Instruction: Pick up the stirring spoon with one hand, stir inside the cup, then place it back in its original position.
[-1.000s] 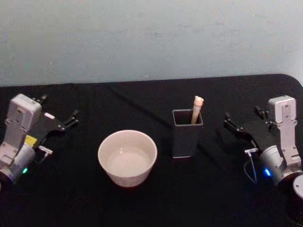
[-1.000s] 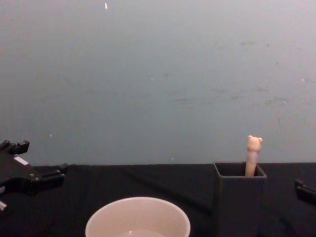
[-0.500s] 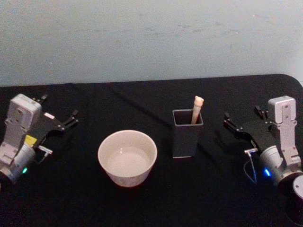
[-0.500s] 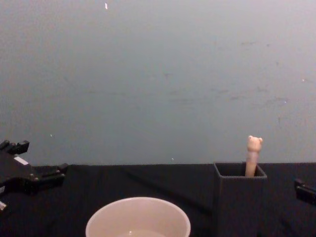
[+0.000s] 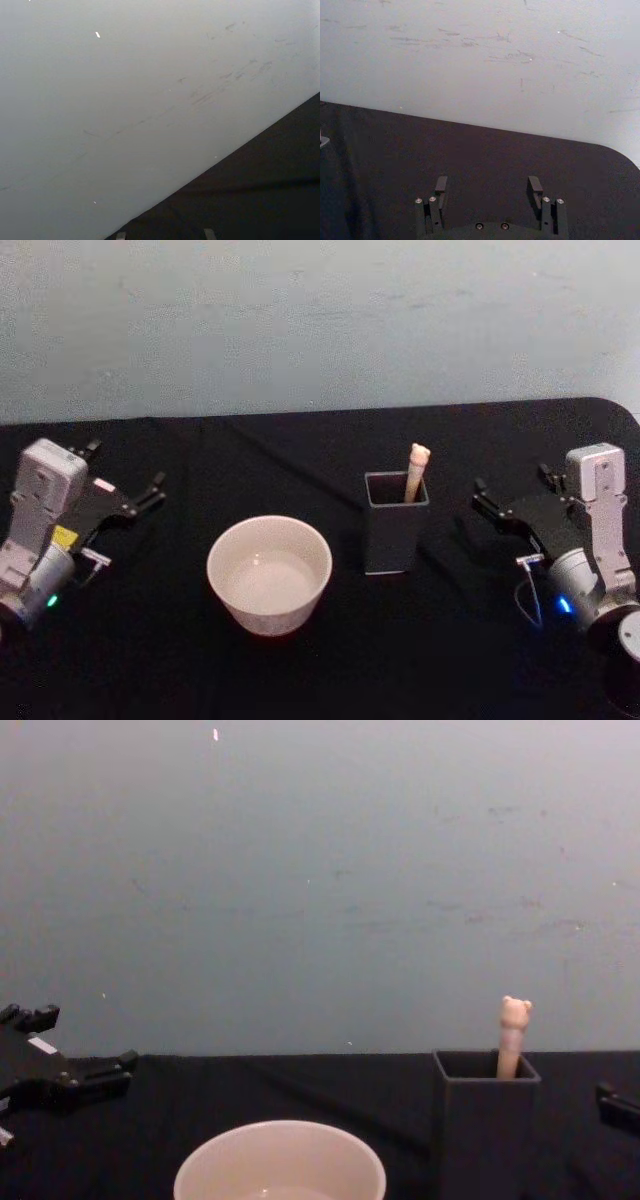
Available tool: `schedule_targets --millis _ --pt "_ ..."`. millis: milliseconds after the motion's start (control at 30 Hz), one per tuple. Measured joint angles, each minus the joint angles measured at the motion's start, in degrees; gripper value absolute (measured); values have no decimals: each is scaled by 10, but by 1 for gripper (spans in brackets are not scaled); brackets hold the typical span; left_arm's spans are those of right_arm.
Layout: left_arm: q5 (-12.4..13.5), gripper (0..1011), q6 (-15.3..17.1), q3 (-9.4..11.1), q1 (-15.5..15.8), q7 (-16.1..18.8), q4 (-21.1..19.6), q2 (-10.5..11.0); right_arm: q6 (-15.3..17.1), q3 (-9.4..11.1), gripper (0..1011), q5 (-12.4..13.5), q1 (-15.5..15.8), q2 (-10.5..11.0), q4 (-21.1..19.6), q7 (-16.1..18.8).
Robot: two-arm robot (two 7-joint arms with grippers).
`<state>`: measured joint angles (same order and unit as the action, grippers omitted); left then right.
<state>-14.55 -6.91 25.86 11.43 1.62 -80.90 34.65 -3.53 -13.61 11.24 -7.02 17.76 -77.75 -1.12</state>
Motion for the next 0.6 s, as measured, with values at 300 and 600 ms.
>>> schedule_targets --millis 300,600 --pt "0 1001 0 0 0 0 0 0 0 0 1002 0 0 0 0 0" --pt "0 1001 0 0 0 0 0 0 0 0 1002 0 0 0 0 0"
